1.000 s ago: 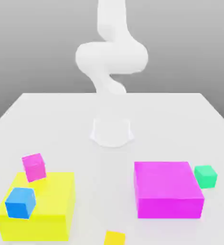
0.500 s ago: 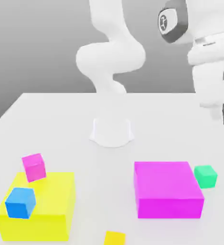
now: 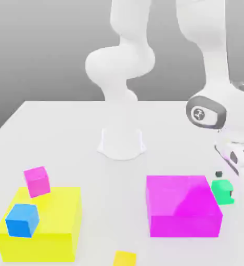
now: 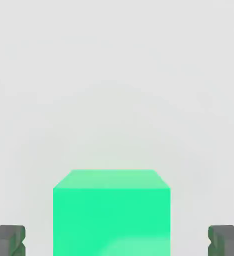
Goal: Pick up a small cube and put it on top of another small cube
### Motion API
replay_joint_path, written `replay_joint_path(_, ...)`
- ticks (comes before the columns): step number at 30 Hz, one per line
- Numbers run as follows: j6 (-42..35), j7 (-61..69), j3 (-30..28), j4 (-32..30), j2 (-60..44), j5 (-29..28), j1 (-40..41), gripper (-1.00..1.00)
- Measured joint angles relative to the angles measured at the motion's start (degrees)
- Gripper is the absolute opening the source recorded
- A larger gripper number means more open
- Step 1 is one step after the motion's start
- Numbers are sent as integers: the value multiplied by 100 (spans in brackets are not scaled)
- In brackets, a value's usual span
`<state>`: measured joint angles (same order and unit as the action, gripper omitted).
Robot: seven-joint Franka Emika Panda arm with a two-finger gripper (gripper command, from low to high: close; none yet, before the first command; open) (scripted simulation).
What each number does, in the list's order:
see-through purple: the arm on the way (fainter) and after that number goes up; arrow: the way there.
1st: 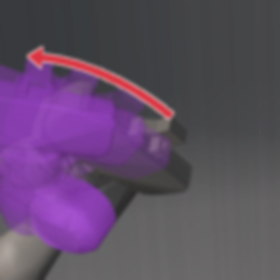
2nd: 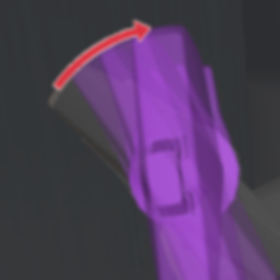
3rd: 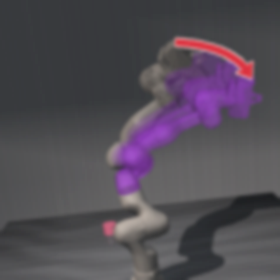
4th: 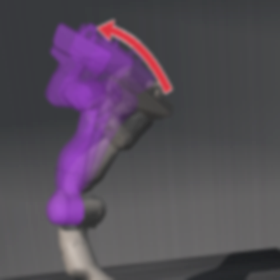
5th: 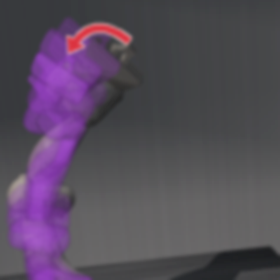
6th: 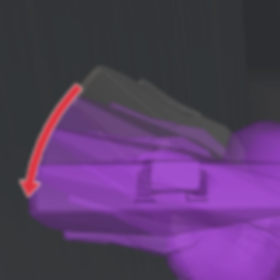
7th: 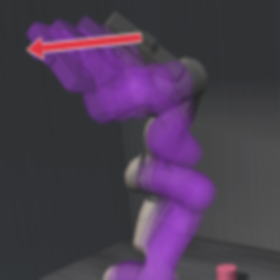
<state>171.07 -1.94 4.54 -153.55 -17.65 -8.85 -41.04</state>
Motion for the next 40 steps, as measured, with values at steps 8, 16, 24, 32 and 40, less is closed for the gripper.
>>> replay_joint_path(8,-218,77,105,-51,259,96,81,-100)
replay_joint_path(16,-1485,1519,-163,-149,1708,597,1256,-100)
replay_joint_path(24,-2639,3851,-1439,27,2785,272,2802,-100)
replay_joint_path(32,-3538,5834,-3039,132,3561,-276,4167,-100)
replay_joint_path(40,-2581,6514,-3567,-83,2768,-11,4259,100)
